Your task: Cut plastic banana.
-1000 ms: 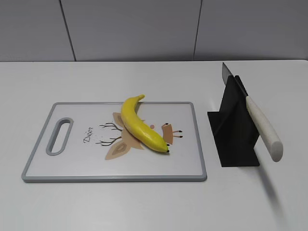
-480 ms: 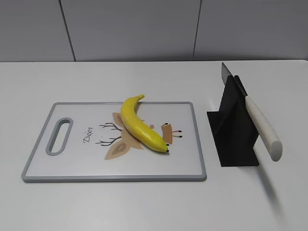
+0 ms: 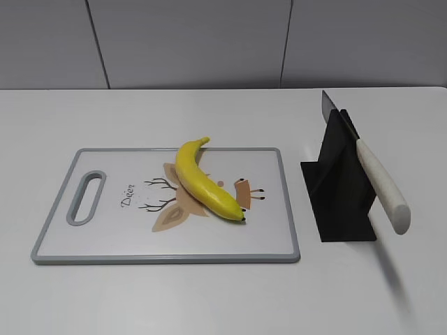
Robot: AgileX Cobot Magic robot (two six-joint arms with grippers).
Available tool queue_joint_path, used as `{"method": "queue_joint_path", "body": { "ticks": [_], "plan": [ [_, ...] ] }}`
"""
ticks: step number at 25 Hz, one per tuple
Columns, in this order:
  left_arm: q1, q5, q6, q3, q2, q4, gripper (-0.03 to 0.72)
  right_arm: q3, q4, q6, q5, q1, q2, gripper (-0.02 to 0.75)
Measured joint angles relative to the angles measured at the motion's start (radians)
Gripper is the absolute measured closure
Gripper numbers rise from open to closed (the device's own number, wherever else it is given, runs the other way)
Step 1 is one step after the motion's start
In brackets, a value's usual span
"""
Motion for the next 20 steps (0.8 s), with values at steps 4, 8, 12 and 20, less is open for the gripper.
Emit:
{"method": "queue_joint_path", "body": {
  "ticks": [4,8,12,20],
  "plan": [
    [0.0,0.0,0.0,0.0,0.0,0.0,0.114,0.0,0.0,0.0,0.0,-0.059,0.0,0.144],
    [0.0,0.0,0.0,0.0,0.0,0.0,0.115,0.0,0.0,0.0,0.0,-0.092,0.0,0.144],
    [0.0,0.0,0.0,0.0,0.0,-0.001,0.115,0.0,0.0,0.001,0.0,-0.093,0.0,0.144],
    [0.0,0.0,0.0,0.0,0.0,-0.002,0.116,0.0,0.0,0.001,0.0,-0.093,0.0,0.144]
  ]
}}
